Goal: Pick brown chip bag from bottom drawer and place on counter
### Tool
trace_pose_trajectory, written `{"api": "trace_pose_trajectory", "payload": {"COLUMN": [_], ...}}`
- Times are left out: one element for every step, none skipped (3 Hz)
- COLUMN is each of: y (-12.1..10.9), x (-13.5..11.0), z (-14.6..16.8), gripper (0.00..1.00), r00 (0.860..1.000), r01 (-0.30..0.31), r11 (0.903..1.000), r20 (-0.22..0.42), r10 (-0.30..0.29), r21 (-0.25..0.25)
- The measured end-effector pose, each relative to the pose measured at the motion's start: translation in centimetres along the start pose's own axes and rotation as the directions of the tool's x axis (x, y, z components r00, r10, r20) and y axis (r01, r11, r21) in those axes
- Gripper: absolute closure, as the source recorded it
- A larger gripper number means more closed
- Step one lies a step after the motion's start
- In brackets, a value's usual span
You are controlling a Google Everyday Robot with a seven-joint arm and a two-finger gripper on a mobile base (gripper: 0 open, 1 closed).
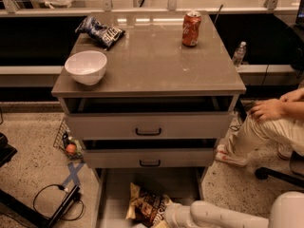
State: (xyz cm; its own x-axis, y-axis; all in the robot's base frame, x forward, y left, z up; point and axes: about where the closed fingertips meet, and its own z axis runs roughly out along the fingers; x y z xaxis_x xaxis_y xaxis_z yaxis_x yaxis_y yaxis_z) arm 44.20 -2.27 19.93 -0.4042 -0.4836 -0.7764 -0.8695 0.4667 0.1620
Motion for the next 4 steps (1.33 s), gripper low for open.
{"api": "trace_pose_trajectory", "payload": {"y": [1.01,1.10,1.23,1.39], "x": [-0.50,-0.60,-0.61,-0.63], "z": [3.41,3.73,3.77,3.89], "gripper": [0.15,0.38,0.61,0.85], "r00": [1.000,1.000,1.000,1.000], "r01": [0.021,0.022,0.022,0.021], "r11": [0.9973,0.9970,0.9968,0.9966], "r20": [0.005,0.005,0.006,0.006], "r10": [-0.021,-0.022,-0.021,-0.021], "r21": [-0.070,-0.075,-0.076,-0.079]}}
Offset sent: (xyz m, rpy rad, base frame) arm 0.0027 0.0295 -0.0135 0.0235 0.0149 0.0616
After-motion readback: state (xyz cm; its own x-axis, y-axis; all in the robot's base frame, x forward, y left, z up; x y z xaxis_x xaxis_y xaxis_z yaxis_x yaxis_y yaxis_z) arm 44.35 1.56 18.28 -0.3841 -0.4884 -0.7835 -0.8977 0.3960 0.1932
